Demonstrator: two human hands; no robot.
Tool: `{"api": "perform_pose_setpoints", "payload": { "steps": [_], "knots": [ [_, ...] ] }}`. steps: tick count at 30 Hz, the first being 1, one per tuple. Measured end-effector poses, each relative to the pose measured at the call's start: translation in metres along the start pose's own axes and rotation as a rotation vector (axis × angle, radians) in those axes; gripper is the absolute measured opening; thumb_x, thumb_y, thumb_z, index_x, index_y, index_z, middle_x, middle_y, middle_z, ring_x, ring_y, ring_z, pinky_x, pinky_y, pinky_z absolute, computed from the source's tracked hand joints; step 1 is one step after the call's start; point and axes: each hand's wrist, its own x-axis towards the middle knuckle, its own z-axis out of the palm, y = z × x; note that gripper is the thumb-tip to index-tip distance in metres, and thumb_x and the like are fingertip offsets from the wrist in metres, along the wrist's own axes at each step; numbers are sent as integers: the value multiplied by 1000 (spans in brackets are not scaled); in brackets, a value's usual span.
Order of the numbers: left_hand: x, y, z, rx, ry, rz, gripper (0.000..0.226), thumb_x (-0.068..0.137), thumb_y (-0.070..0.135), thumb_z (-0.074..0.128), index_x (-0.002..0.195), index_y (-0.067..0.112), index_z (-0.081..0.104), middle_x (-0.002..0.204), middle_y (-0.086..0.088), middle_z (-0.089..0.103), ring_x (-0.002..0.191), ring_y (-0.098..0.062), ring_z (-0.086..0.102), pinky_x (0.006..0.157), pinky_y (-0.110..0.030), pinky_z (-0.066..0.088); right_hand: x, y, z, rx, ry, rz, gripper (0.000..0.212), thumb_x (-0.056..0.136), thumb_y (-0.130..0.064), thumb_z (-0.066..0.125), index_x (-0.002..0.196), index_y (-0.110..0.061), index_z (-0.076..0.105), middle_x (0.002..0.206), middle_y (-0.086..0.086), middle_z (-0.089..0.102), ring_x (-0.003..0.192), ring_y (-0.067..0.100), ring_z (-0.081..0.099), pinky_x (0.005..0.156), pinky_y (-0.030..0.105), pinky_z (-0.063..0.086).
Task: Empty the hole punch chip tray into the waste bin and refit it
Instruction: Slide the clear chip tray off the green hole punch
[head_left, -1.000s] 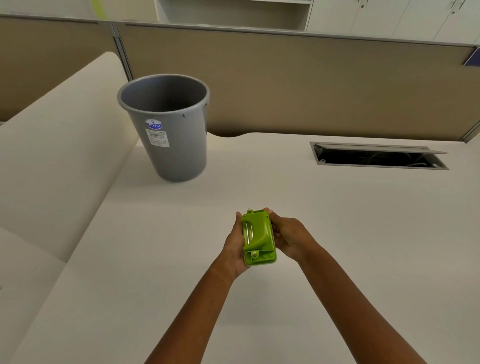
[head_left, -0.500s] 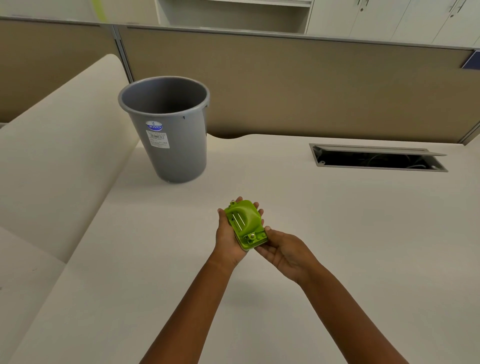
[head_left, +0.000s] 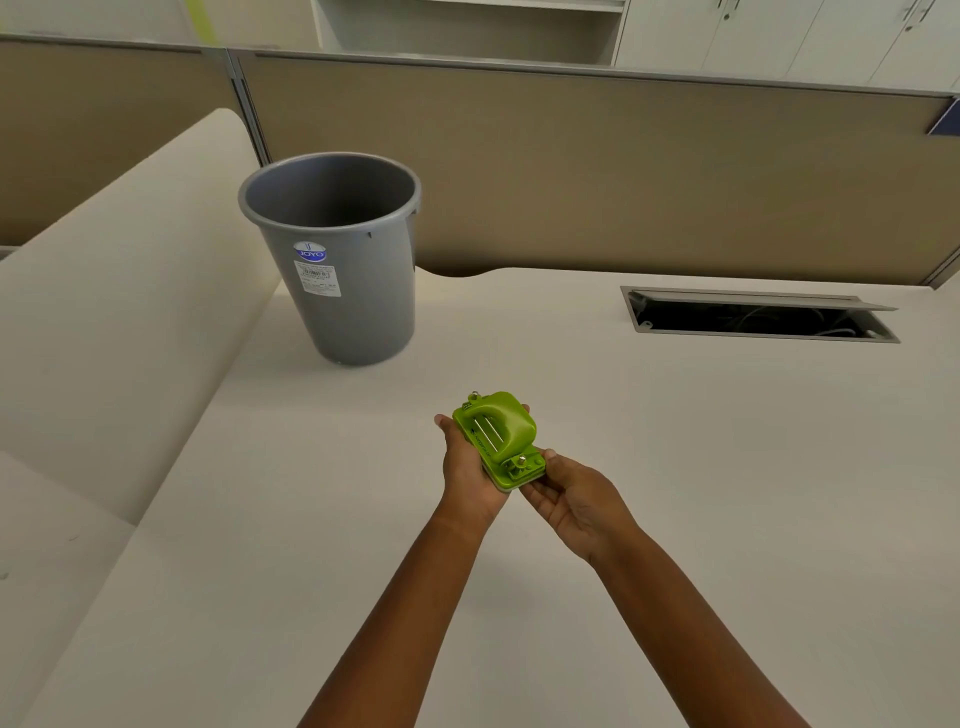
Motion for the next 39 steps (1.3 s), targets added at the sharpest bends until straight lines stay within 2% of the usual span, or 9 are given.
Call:
{"api": "perform_pose_setpoints", "payload": {
  "steps": [5, 10, 12, 16, 20, 23, 28, 36, 39],
  "knots": [
    [-2, 1, 1, -29, -50, 5, 52, 90, 63, 19, 86, 29, 59, 71, -11, 76, 65, -21, 73, 58, -30, 58, -1, -1, 1, -35, 3, -37, 30, 96, -5, 40, 75, -2, 62, 52, 3, 72, 50, 11, 70, 50, 20, 58],
    [0, 1, 6, -70, -34, -10, 51, 95, 55, 19, 94, 22, 58, 69, -12, 74, 60, -23, 73, 56, -32, 59, -3, -1, 4, 35, 22, -45, 33, 95, -3, 40, 71, -1, 62, 50, 4, 71, 48, 11, 69, 48, 21, 58],
    [0, 0, 8, -80, -31, 7, 52, 95, 55, 18, 95, 21, 58, 74, -11, 73, 62, -23, 72, 60, -31, 58, -4, -2, 6, 59, 30, -50, 33, 94, -2, 41, 69, 0, 62, 48, 4, 70, 46, 11, 68, 48, 21, 58],
    [0, 2, 11, -49, -24, 32, 59, 94, 57, 14, 90, 21, 60, 70, -11, 75, 82, -24, 63, 75, -37, 46, -8, -3, 8, 133, 18, -42, 28, 95, -8, 41, 74, -2, 59, 49, 6, 71, 47, 12, 69, 48, 23, 58],
    [0, 3, 17, -10, 10, 89, 67, 93, 58, 8, 93, 15, 58, 88, -11, 64, 79, -24, 59, 68, -35, 48, -14, -2, 7, 96, -61, -30, 23, 94, -10, 45, 81, -4, 63, 58, 4, 74, 54, 11, 71, 52, 20, 59],
    [-1, 2, 19, 37, 40, 133, 65, 93, 58, 8, 90, 16, 57, 85, -11, 60, 71, -22, 59, 58, -29, 54, -17, 2, 8, -7, -104, -44, 14, 87, -2, 54, 81, -3, 67, 61, 3, 73, 55, 9, 69, 56, 17, 58],
    [-4, 1, 22, 58, 24, 135, 61, 92, 60, 12, 92, 19, 57, 83, -9, 60, 66, -22, 60, 51, -25, 56, -15, 4, 8, -103, -121, -108, 21, 85, 2, 55, 75, -8, 69, 61, -4, 73, 58, 3, 68, 58, 13, 56],
    [-5, 3, 21, 68, 8, 80, 66, 91, 62, 9, 91, 17, 57, 85, -10, 59, 71, -22, 58, 57, -29, 55, -13, 8, 7, -261, -112, -196, 21, 81, 9, 57, 85, -8, 69, 77, 1, 71, 70, 7, 69, 60, 11, 54],
    [-9, 2, 19, 65, -19, 26, 69, 90, 63, 8, 92, 15, 59, 84, -12, 60, 67, -24, 62, 49, -32, 58, -10, 9, 4, -370, -92, -234, 25, 78, 13, 57, 96, -1, 66, 74, 2, 68, 71, 10, 65, 63, 12, 55]
  ]
}}
